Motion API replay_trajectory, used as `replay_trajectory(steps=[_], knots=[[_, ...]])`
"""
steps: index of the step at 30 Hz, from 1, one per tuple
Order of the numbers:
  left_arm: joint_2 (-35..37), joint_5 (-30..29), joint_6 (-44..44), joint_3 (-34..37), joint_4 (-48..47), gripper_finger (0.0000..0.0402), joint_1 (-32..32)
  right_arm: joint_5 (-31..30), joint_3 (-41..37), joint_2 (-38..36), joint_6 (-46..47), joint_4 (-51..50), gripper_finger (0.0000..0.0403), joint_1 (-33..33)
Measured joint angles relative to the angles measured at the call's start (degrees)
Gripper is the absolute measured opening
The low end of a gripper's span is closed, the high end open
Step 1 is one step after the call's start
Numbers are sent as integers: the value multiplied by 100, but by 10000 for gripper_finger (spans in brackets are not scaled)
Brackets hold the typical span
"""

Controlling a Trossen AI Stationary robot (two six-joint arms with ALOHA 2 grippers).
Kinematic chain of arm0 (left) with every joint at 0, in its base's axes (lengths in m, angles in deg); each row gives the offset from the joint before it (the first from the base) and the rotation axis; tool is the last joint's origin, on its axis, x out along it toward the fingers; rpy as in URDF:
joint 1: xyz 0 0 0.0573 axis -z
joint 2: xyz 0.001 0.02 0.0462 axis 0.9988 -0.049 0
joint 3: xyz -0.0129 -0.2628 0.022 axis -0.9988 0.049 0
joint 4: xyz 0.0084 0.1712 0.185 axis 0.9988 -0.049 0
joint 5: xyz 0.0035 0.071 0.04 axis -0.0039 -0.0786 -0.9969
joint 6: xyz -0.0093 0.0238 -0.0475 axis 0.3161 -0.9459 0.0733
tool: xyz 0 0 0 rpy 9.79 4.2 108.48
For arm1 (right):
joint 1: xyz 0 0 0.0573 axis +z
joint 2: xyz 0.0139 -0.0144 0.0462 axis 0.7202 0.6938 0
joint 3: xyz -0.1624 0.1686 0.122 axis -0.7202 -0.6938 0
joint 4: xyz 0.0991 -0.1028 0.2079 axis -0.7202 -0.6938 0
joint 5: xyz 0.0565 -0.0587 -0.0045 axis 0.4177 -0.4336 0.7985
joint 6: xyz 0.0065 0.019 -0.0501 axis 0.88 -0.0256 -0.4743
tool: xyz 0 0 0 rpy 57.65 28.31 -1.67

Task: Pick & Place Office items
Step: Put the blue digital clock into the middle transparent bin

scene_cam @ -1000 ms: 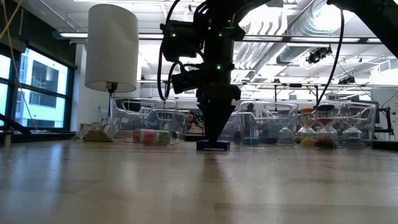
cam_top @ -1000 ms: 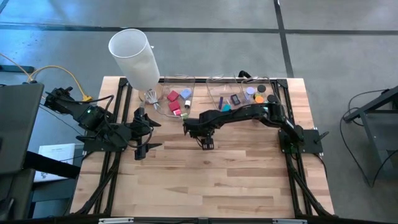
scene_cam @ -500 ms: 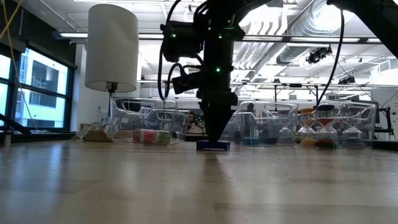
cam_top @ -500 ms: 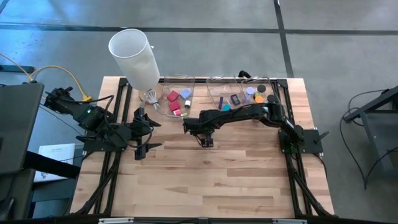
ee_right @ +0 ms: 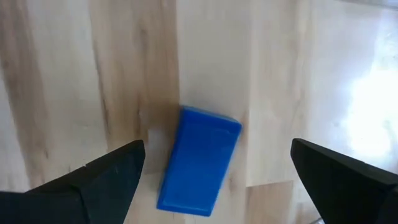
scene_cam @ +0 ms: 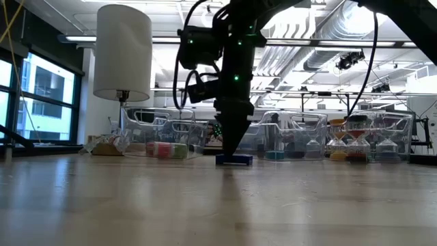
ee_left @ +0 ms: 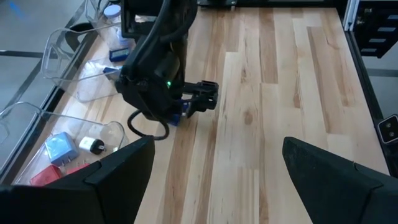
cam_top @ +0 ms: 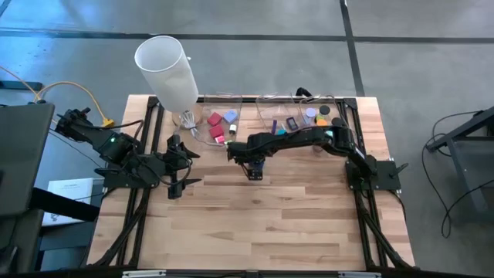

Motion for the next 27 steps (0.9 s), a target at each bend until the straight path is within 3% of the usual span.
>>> replay_trajectory(steps=[6, 19, 23, 27], knots=[[0, 0, 0, 3, 0, 344, 0, 844, -1, 4, 205, -2, 395, -132], [0, 0, 0, 7, 1, 344, 1, 733, -428, 26, 209, 347, 392, -249], [0, 0, 0, 7, 4, 344, 2, 782, -432, 26, 0, 383, 373, -274], [0, 0, 2, 7, 5, 344, 2, 1055, -437, 35, -69, 387, 326, -347]])
